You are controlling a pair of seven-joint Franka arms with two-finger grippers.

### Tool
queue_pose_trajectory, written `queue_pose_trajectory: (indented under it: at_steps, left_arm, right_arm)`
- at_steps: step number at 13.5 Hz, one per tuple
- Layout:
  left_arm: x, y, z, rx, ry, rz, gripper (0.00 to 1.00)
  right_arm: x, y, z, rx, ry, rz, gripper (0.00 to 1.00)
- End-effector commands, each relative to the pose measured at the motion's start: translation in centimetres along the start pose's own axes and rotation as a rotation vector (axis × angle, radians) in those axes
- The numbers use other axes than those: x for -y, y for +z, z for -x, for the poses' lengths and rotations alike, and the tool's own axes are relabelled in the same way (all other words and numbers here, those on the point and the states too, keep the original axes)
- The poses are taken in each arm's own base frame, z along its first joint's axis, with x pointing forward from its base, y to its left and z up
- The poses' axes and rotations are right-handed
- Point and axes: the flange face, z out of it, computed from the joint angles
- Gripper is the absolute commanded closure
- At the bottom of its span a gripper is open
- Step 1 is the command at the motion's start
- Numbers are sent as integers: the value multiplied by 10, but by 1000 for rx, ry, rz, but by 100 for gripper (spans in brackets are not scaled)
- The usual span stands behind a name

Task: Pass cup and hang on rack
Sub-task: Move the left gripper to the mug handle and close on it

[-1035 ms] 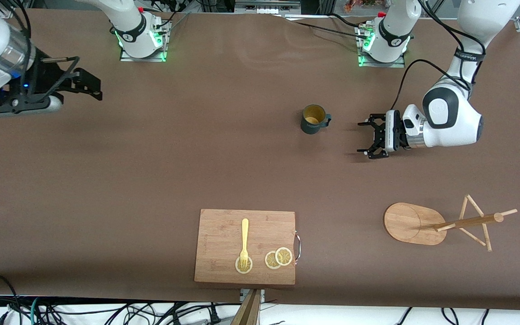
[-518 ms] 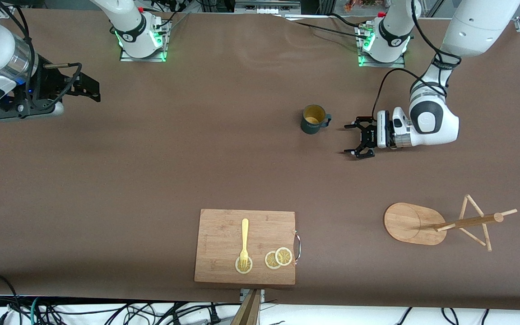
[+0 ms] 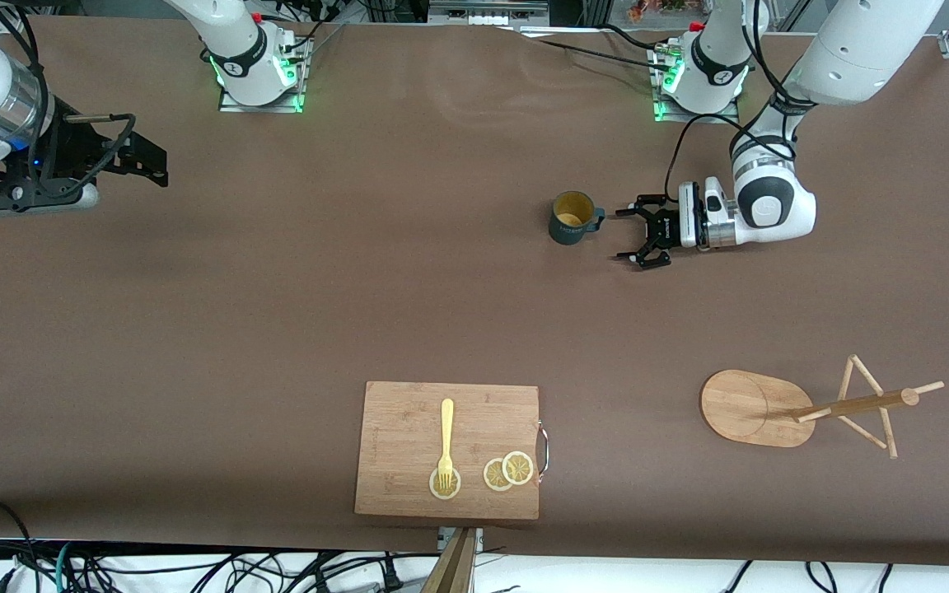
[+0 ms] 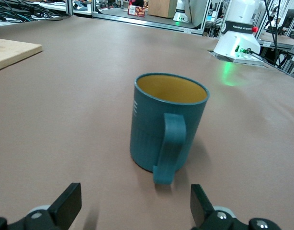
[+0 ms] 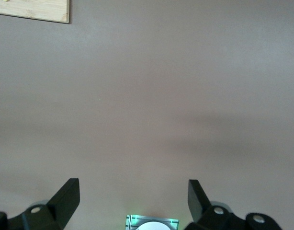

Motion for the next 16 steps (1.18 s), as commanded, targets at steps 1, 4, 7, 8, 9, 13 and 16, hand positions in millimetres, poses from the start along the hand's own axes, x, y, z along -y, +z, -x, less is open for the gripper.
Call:
queue_pose_trajectory:
  at_steps: [1,4,7,8,9,13,16]
  left_arm:
    - [-15,4,-1,-32,32,-16,0]
    - [-18,16,-5,-46,21,-19,0]
    - [-20,31,-12,-65,22,-34,0]
    - [-20,31,-12,-61,22,-37,0]
    - [-20,33,-12,-64,18,-39,0]
    - [-23,41,-13,-70,5,-46,11]
    - [-31,44,-5,-80,-1,-86,73]
  right_arm:
    - [-9,3,-1,-3,-8,12,0]
    - [-9,-9,-5,-29,-10,40,0]
    - [-12,-9,-5,-24,4,39,0]
    - [-14,-9,-6,-27,1,34,0]
    - [-15,-5,-9,-22,2,34,0]
    - [-12,-5,-9,-23,10,34,0]
    - [-12,-5,-9,-23,10,34,0]
